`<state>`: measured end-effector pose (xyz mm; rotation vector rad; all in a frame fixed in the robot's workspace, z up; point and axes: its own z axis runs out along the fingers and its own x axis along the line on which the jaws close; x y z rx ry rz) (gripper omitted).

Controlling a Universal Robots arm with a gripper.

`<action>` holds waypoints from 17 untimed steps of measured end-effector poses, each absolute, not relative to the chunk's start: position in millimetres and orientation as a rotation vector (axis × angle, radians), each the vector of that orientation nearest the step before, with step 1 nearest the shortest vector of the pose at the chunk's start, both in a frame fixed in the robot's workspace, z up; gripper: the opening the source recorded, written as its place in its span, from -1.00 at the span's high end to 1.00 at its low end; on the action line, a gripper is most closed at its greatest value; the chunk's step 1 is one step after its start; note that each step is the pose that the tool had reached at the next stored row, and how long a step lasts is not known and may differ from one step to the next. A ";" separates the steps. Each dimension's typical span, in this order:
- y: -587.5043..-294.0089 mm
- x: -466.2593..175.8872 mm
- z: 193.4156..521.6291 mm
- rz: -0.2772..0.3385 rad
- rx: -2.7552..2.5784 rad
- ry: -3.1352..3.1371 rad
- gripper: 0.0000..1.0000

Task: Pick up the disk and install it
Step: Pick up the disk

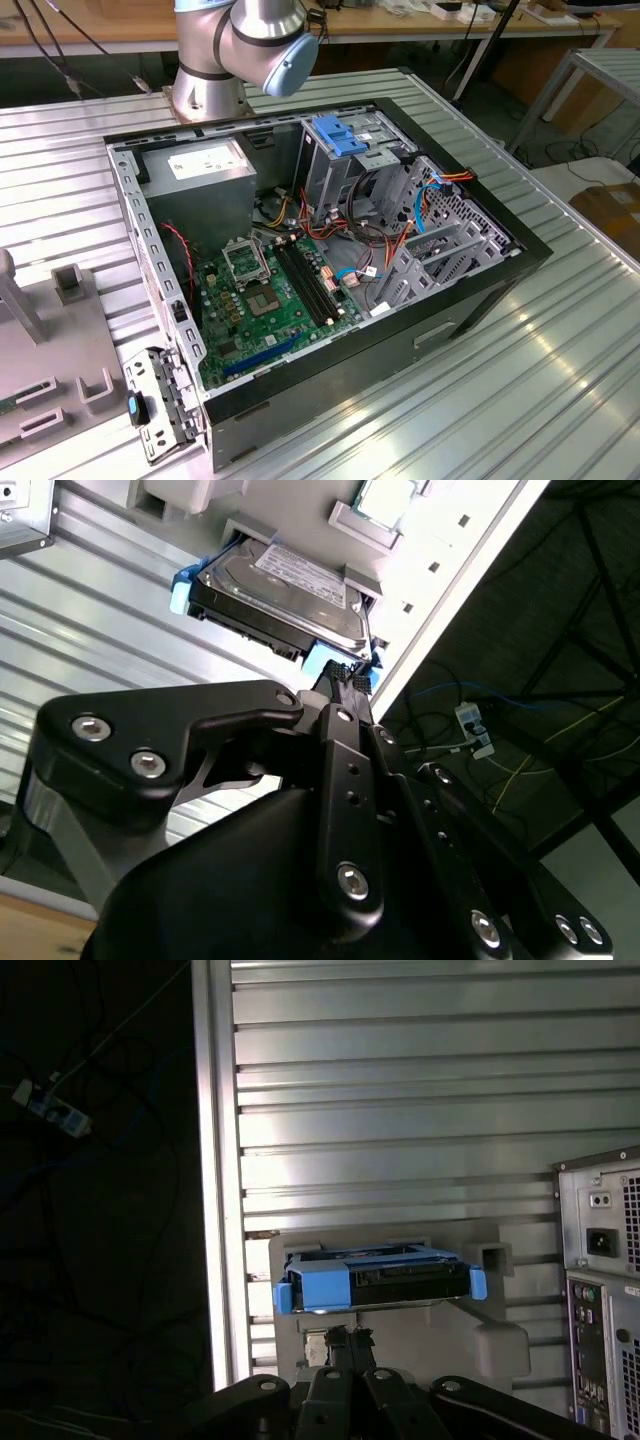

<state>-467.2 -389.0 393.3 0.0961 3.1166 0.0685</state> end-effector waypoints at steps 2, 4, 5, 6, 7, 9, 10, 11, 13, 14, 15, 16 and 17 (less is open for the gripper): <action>-388.8 -467.2 393.3 0.069 0.096 3.117 0.79; -388.7 -467.2 393.3 0.069 0.096 3.117 0.79; -388.7 -467.2 393.3 0.069 0.096 3.117 0.79; -388.7 -467.2 393.3 0.069 0.096 3.117 0.79; -388.6 -467.2 393.3 0.069 0.096 3.117 0.79; -388.4 -467.2 393.3 0.069 0.095 3.117 0.79; -388.4 -467.2 393.3 0.069 0.093 3.117 0.79; -388.4 -467.3 393.3 0.069 0.065 3.118 0.79; -388.4 -467.2 393.3 0.070 -0.003 3.120 0.79; -388.5 -467.2 393.3 0.070 -0.066 3.120 0.79; -388.5 -467.2 393.3 0.070 -0.094 3.120 0.79; -388.5 -467.2 393.3 0.071 -0.122 3.119 0.79; -388.5 -467.2 393.3 0.071 -0.148 3.118 0.79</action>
